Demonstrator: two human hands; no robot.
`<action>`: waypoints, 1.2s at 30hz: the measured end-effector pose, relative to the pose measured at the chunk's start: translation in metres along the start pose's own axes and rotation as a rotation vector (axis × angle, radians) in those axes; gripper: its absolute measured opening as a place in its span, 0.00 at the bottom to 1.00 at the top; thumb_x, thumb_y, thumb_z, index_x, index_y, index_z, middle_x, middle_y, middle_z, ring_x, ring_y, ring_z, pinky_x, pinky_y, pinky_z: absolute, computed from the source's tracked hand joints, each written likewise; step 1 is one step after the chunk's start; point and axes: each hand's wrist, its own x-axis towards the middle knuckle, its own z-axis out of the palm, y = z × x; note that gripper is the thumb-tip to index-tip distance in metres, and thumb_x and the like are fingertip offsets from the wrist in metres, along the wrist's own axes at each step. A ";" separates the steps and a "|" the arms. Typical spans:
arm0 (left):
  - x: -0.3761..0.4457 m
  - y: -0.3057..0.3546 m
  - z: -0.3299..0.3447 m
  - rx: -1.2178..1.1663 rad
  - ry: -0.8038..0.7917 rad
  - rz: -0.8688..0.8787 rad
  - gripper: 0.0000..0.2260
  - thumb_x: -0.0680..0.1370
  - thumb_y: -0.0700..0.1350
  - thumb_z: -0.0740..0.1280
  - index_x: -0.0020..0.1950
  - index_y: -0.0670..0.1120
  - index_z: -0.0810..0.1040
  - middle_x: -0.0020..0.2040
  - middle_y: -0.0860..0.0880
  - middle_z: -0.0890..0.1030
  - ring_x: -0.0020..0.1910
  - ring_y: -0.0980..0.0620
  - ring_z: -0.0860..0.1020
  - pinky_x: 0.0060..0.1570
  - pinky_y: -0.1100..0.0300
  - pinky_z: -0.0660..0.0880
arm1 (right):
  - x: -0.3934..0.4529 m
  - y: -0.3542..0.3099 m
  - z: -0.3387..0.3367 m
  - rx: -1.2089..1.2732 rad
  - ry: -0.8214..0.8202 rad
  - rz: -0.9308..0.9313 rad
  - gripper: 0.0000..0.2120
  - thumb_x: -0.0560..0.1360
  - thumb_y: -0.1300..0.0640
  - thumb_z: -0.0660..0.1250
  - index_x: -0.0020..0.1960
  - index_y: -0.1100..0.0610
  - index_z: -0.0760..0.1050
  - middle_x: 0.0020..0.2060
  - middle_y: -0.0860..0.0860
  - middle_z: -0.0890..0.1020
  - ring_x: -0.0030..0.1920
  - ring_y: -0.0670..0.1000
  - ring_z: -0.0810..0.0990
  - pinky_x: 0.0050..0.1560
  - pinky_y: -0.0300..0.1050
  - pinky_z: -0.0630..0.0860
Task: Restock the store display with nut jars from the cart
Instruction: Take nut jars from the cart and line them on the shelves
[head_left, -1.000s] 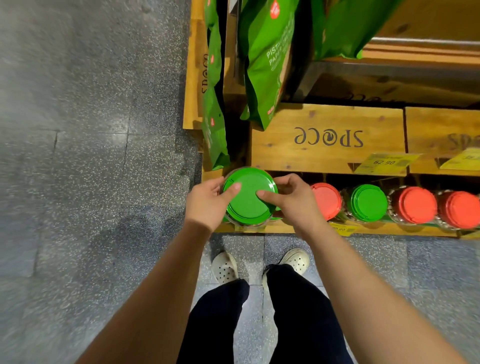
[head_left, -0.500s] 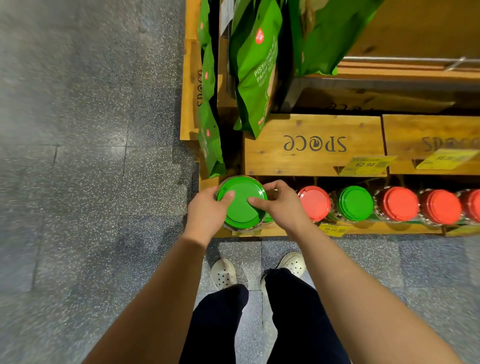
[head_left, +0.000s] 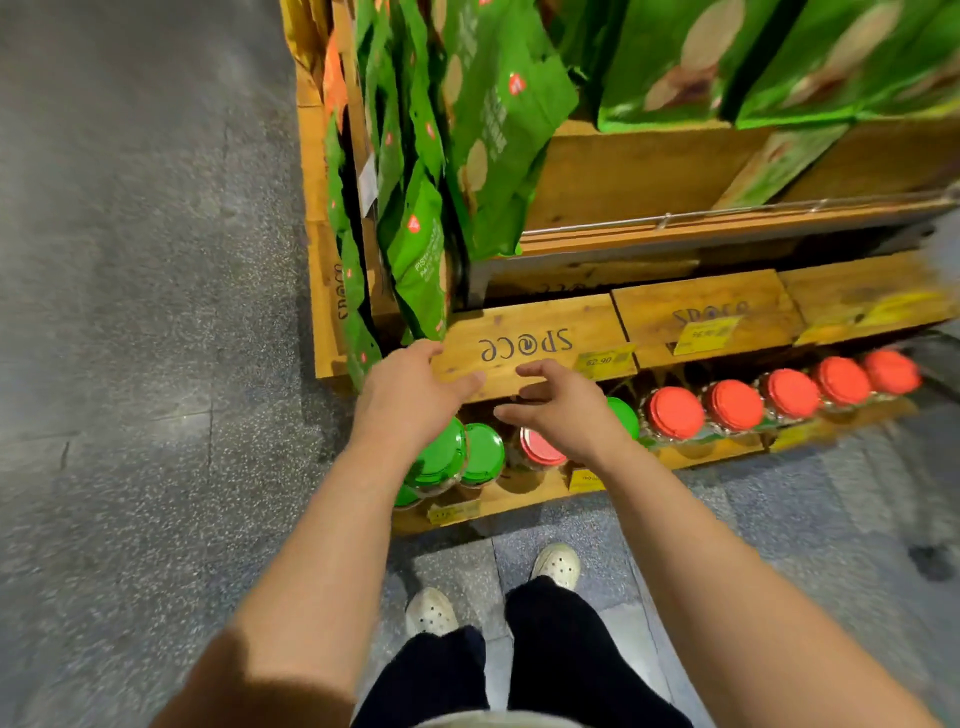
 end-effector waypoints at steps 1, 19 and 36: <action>-0.004 0.017 -0.003 0.007 -0.006 0.048 0.32 0.74 0.64 0.72 0.74 0.51 0.74 0.67 0.47 0.80 0.64 0.45 0.78 0.62 0.51 0.75 | -0.013 -0.001 -0.013 -0.014 0.019 -0.001 0.29 0.69 0.47 0.80 0.68 0.49 0.75 0.59 0.52 0.83 0.59 0.51 0.82 0.62 0.48 0.77; -0.142 0.274 0.062 0.615 -0.216 0.771 0.32 0.72 0.66 0.73 0.73 0.55 0.73 0.67 0.49 0.79 0.66 0.45 0.76 0.57 0.50 0.78 | -0.216 0.106 -0.247 -0.439 0.296 0.087 0.29 0.70 0.47 0.79 0.69 0.47 0.77 0.65 0.49 0.81 0.63 0.51 0.80 0.62 0.47 0.76; -0.288 0.512 0.256 0.767 -0.389 1.126 0.35 0.71 0.68 0.73 0.74 0.55 0.73 0.64 0.53 0.80 0.63 0.48 0.78 0.56 0.50 0.80 | -0.394 0.319 -0.435 -0.401 0.580 0.360 0.33 0.73 0.40 0.75 0.75 0.37 0.66 0.70 0.46 0.77 0.69 0.52 0.75 0.61 0.51 0.77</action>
